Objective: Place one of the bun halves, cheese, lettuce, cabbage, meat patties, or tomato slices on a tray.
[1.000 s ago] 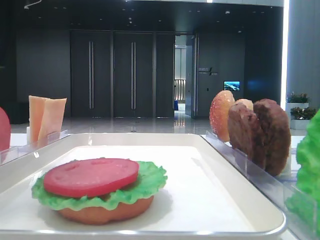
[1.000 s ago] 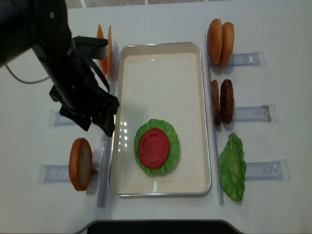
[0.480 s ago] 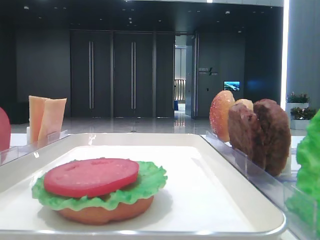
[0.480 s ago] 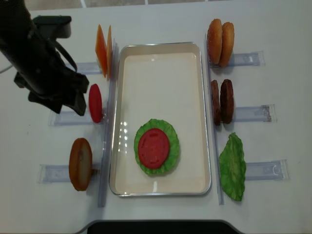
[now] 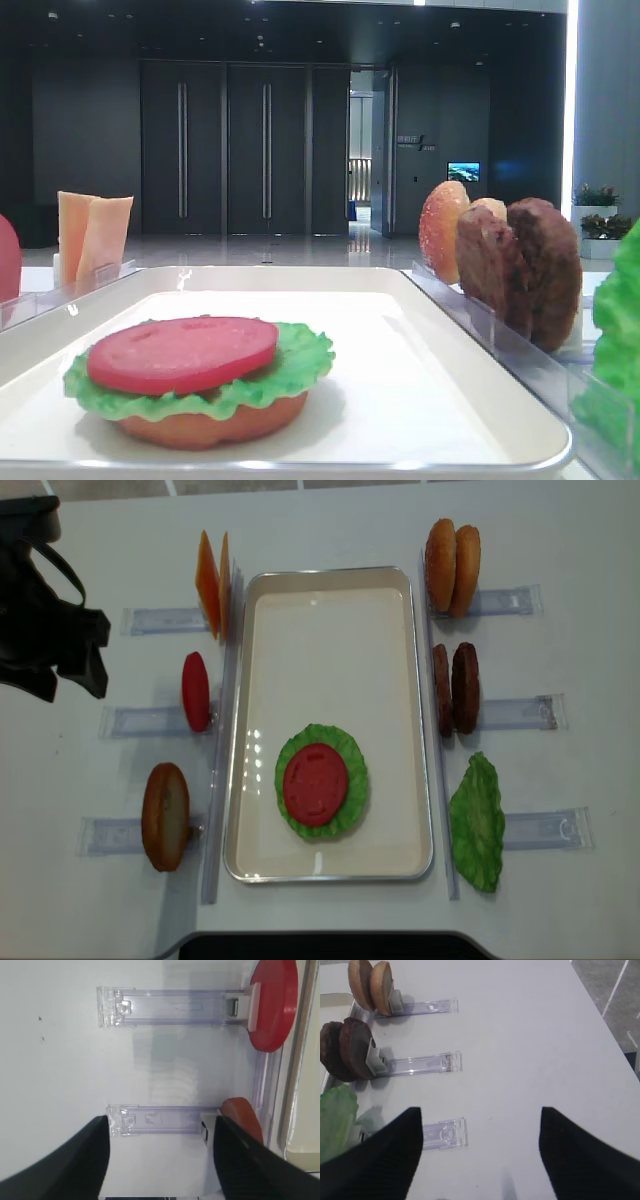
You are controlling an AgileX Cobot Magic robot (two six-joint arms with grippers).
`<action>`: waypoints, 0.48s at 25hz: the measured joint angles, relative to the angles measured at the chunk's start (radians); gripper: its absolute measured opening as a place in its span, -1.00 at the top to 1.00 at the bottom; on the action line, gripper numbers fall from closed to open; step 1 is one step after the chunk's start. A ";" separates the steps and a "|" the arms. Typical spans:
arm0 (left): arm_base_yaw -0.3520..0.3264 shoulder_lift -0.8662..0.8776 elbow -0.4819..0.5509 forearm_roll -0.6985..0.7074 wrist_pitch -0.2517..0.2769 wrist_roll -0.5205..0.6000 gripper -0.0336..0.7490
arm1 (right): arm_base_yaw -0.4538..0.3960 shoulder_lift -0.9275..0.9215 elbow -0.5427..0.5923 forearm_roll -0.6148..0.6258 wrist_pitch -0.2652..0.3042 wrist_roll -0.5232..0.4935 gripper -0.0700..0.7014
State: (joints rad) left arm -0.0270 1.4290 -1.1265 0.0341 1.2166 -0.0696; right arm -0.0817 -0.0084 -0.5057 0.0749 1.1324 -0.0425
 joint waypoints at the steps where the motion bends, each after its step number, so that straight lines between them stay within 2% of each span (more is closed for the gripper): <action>1: 0.003 0.000 0.000 0.000 0.000 0.009 -0.35 | 0.000 0.000 0.000 0.000 0.000 0.000 -0.40; 6: 0.007 -0.057 0.010 0.000 0.000 0.032 -0.35 | 0.000 0.000 0.000 0.000 0.000 0.000 -0.40; 12: 0.007 -0.239 0.079 0.022 0.005 0.042 -0.35 | 0.000 0.000 0.000 0.000 0.000 0.000 -0.40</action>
State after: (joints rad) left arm -0.0198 1.1898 -1.0474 0.0556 1.2213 -0.0278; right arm -0.0817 -0.0084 -0.5057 0.0749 1.1324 -0.0425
